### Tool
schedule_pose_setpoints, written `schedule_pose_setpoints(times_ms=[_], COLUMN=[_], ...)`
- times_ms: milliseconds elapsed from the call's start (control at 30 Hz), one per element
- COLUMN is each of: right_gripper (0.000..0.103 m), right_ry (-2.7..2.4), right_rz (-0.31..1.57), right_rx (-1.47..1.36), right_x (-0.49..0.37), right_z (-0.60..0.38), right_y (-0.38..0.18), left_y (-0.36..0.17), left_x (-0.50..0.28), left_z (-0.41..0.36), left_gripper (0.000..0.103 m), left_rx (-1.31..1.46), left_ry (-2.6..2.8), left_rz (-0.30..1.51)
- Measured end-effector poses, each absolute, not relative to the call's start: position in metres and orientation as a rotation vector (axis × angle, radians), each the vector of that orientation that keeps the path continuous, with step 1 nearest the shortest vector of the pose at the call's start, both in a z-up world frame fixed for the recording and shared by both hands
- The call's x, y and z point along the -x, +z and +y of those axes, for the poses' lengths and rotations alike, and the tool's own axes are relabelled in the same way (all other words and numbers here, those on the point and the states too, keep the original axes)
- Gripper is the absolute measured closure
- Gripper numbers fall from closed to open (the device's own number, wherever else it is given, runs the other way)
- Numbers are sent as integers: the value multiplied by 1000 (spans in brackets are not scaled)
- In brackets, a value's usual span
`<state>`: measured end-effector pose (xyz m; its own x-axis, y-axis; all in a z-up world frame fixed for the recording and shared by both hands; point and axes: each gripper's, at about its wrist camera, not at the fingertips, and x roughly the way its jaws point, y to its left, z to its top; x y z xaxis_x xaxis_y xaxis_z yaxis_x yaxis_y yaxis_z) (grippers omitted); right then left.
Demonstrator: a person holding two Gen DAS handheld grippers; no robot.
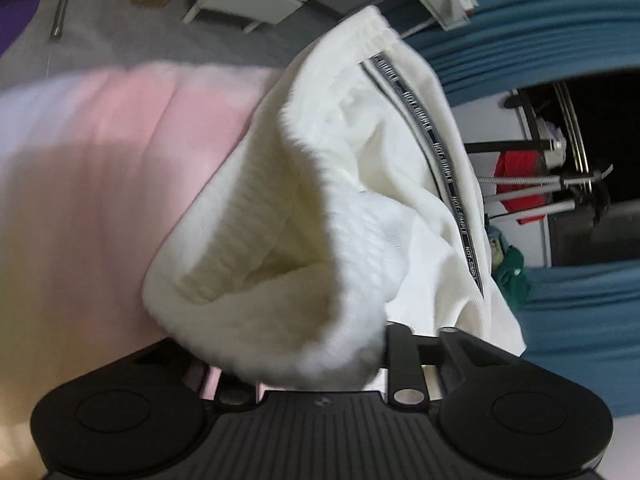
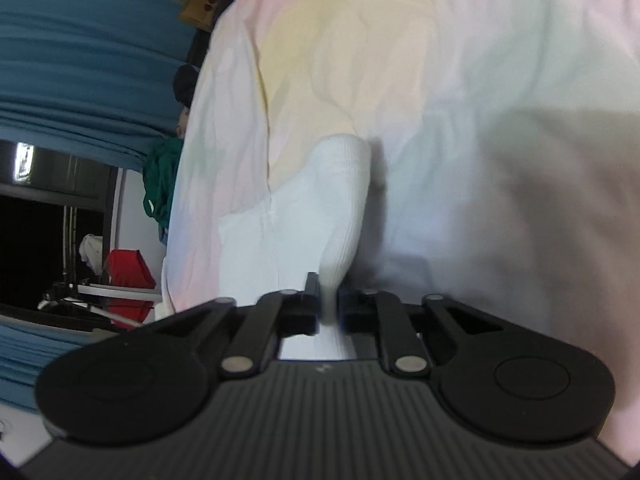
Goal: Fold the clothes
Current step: 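Lift the waistband with the left gripper while the right gripper holds the cuff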
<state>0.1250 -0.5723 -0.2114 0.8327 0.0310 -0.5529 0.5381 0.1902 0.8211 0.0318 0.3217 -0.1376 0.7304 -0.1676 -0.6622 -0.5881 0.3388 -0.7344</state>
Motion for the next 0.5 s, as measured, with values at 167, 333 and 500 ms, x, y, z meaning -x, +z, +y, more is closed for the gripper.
schedule_pose_setpoints(times_ms=[167, 333, 500], right_gripper=[96, 96, 96], right_ry=[-323, -326, -426], right_rz=[446, 302, 202], right_rx=[-1227, -1241, -1314], right_x=[-125, -111, -86], right_z=[-573, -592, -617], right_y=[-187, -173, -177], left_y=[-92, -31, -1], left_x=[-22, -30, -31], left_z=[337, 359, 356], left_gripper=[89, 91, 91], left_rx=[1209, 1251, 1212], left_ry=[305, 262, 191], left_rz=[713, 643, 679])
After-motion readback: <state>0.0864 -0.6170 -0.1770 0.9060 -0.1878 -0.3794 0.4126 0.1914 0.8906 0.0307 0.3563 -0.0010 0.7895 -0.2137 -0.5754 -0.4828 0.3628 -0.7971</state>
